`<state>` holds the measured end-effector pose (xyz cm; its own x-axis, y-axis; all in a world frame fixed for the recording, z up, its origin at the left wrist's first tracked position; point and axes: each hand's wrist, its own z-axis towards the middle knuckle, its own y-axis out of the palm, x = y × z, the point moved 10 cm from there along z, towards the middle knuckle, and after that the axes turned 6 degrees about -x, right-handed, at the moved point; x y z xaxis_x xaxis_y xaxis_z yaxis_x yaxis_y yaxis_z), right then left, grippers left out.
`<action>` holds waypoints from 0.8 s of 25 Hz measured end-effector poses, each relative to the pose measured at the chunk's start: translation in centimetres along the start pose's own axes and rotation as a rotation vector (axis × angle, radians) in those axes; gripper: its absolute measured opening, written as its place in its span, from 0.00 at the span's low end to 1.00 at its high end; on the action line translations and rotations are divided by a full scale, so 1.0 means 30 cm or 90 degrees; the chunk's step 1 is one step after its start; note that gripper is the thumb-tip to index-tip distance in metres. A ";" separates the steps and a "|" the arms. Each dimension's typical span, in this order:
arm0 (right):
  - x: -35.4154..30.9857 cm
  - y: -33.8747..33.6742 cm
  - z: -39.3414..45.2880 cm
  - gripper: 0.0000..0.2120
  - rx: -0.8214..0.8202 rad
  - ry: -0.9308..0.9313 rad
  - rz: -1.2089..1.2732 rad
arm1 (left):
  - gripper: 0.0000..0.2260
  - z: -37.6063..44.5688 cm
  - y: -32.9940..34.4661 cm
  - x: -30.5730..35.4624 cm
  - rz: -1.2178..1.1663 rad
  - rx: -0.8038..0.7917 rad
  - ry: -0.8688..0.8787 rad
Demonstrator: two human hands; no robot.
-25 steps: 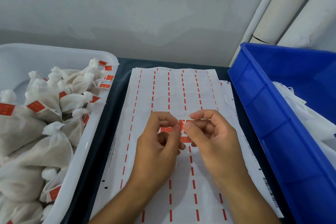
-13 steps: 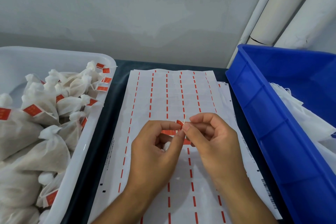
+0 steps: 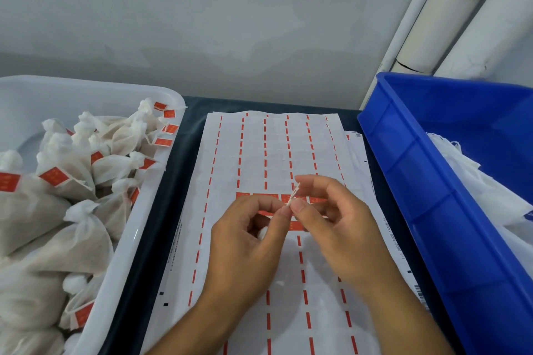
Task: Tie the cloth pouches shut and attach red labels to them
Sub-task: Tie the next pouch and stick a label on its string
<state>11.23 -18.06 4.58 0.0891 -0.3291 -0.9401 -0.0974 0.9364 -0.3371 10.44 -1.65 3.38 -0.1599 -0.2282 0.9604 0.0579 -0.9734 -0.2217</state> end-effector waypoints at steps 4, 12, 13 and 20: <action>-0.002 0.029 0.003 0.11 -0.061 -0.009 0.039 | 0.04 -0.001 0.014 0.003 -0.035 -0.032 0.003; -0.028 0.004 0.006 0.05 -0.040 -0.040 0.012 | 0.09 0.001 0.038 -0.002 -0.069 -0.069 -0.025; -0.035 0.007 0.008 0.05 -0.047 -0.046 0.013 | 0.08 0.002 0.040 -0.006 -0.076 -0.074 -0.027; -0.089 -0.023 0.035 0.04 -0.048 -0.087 -0.053 | 0.19 -0.002 0.042 -0.010 -0.057 -0.113 -0.001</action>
<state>12.09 -17.71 7.38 0.2337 -0.3807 -0.8947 -0.1579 0.8931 -0.4213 10.49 -2.80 2.81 -0.1553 -0.1408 0.9778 -0.1319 -0.9780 -0.1618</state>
